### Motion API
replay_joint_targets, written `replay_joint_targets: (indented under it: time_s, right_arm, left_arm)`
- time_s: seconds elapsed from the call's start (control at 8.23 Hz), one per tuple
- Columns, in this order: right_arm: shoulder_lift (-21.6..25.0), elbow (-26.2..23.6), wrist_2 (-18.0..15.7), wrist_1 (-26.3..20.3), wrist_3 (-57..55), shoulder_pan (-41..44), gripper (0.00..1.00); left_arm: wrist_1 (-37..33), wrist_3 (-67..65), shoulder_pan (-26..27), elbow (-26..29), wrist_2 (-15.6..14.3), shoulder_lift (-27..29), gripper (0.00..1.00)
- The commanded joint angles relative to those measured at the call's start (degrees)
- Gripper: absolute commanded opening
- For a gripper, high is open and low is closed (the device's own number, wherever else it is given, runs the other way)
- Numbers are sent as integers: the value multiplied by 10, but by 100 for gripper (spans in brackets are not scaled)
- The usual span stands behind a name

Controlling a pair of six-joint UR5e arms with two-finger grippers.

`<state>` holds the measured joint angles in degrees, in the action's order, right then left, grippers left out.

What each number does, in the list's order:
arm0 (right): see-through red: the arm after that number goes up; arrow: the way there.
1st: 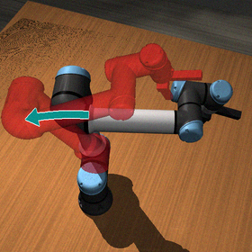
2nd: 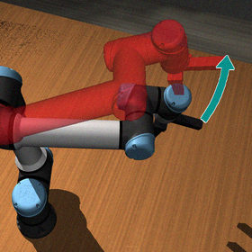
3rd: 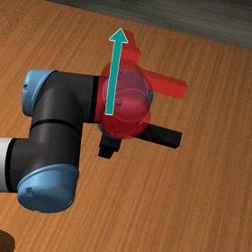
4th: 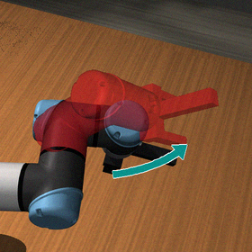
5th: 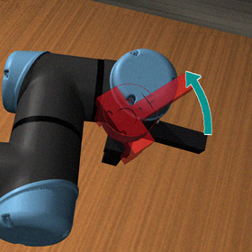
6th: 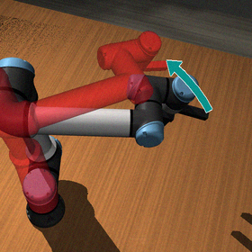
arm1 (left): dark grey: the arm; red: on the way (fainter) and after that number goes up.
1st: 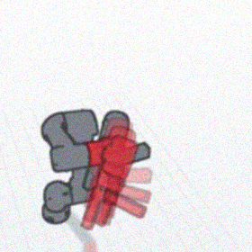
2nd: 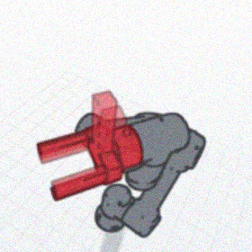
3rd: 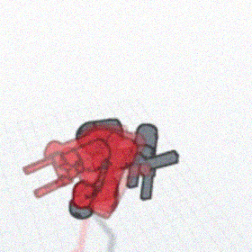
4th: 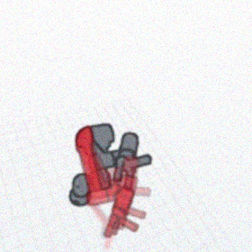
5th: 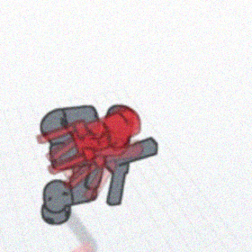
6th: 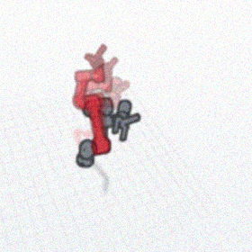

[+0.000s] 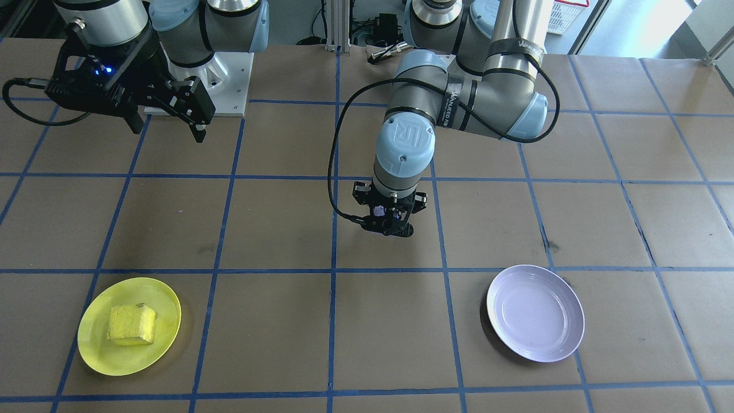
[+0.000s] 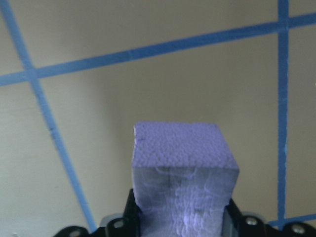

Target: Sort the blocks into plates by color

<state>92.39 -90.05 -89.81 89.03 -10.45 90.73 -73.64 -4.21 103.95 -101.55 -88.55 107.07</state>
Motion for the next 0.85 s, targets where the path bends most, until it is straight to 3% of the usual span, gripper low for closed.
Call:
replay_joint_targets:
  time_s: [0.0,0.24,0.49,0.73]
  right_arm:
    - [1,3,0,0,0,-3,100]
    - [1,3,-5,-4,-2,-3,100]
    - [1,4,-5,-4,-2,-4,100]
    - [3,4,-5,-4,-1,-4,100]
  left_arm:
    - [-102,115,-138,102,-31,-27,0]
    - [-117,148,-201,155,-32,-9,0]
    - [-51,231,-247,160,-40,28,0]
    - [6,234,-280,161,-38,74,0]
